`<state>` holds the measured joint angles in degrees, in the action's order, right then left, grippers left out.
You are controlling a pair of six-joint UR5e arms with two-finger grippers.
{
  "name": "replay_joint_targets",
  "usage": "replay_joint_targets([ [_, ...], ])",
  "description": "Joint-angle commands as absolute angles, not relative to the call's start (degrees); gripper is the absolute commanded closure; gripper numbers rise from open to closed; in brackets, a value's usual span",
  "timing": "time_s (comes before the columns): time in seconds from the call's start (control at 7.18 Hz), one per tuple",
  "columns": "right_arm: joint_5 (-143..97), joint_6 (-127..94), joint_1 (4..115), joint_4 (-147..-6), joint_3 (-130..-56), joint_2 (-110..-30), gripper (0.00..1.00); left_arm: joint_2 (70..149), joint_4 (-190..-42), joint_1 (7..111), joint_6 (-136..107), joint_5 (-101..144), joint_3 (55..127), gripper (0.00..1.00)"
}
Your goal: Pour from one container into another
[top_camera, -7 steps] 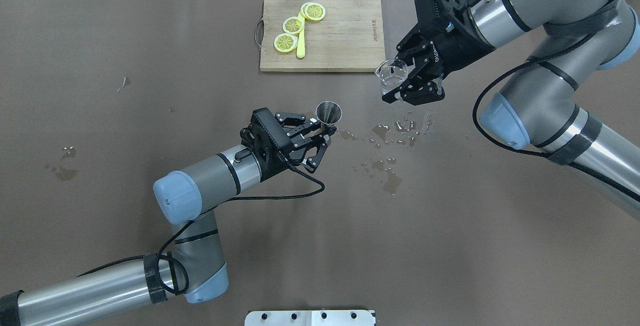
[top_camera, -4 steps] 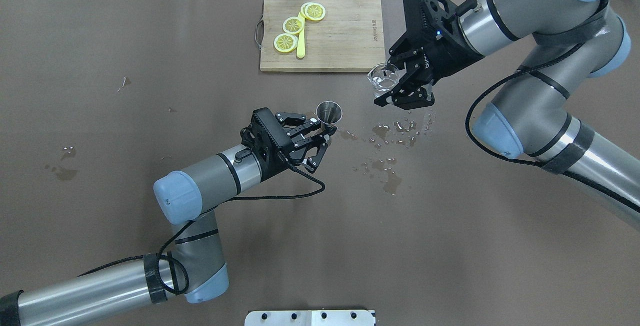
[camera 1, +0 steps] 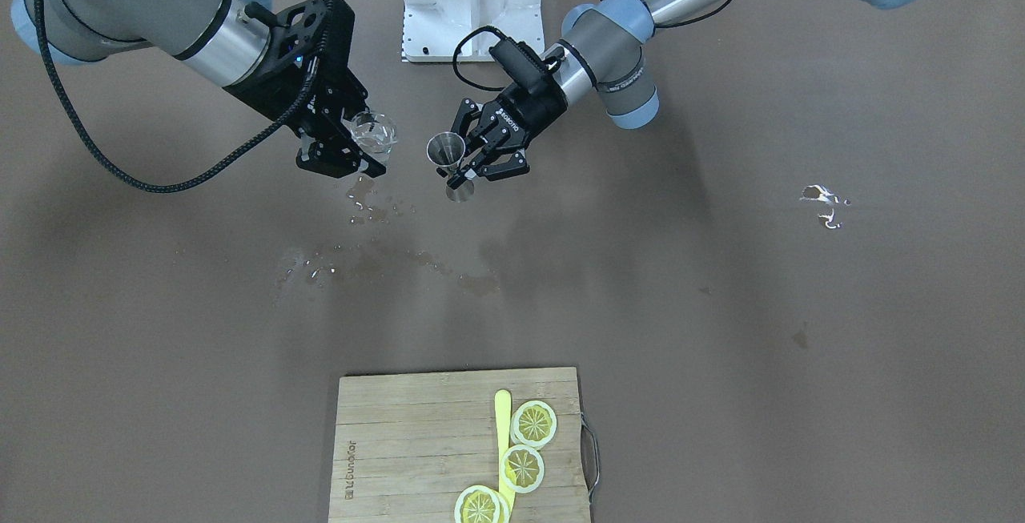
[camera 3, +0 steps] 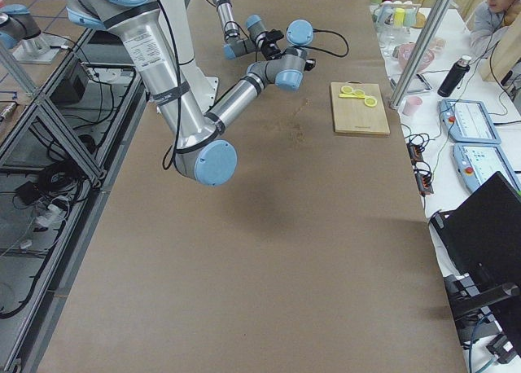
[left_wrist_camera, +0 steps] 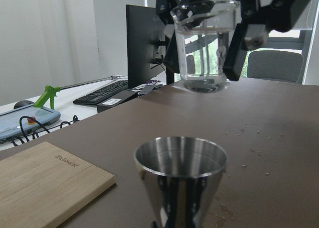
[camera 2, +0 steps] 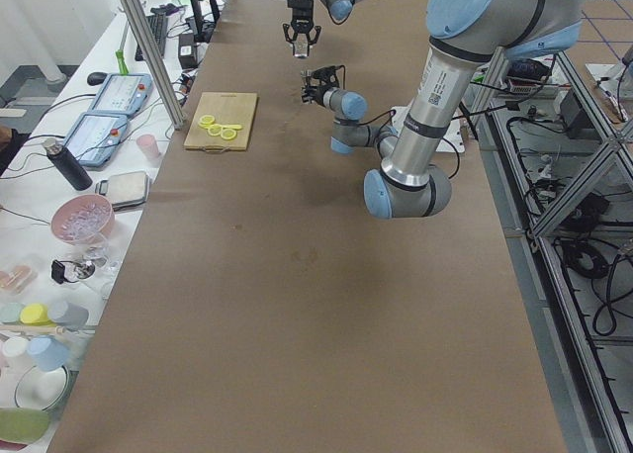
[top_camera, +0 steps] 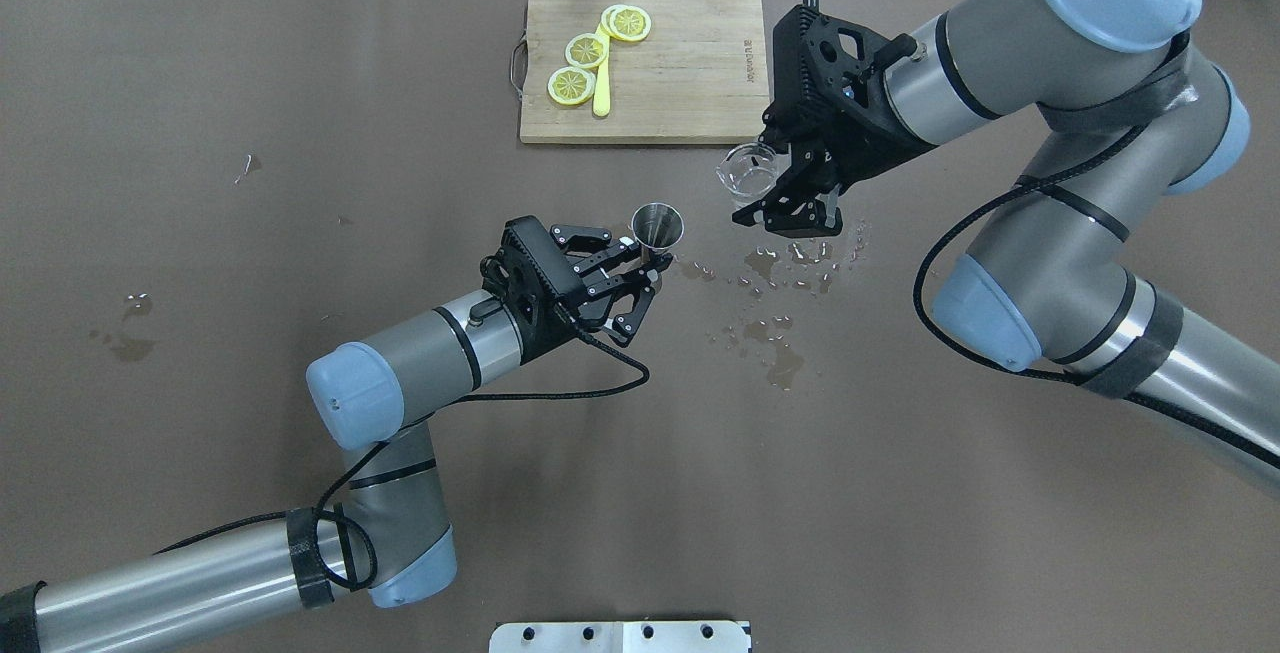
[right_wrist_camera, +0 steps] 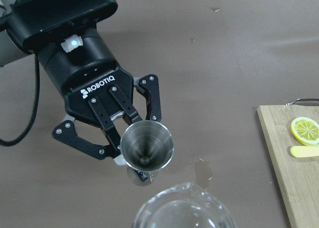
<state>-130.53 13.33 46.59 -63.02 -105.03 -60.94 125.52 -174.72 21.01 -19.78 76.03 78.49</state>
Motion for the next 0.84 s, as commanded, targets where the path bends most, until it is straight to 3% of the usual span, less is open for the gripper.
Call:
replay_joint_targets([
  [0.0,-127.3,17.3,45.5,-68.4,-108.1,-62.0,1.0,125.4,-174.7,21.0,-19.8,76.0,78.5,1.0],
  [0.7,-127.4,19.8,45.1,-72.2,-108.2,-61.2,1.0,125.1,-175.4,21.2,-19.8,76.1,78.7,1.0],
])
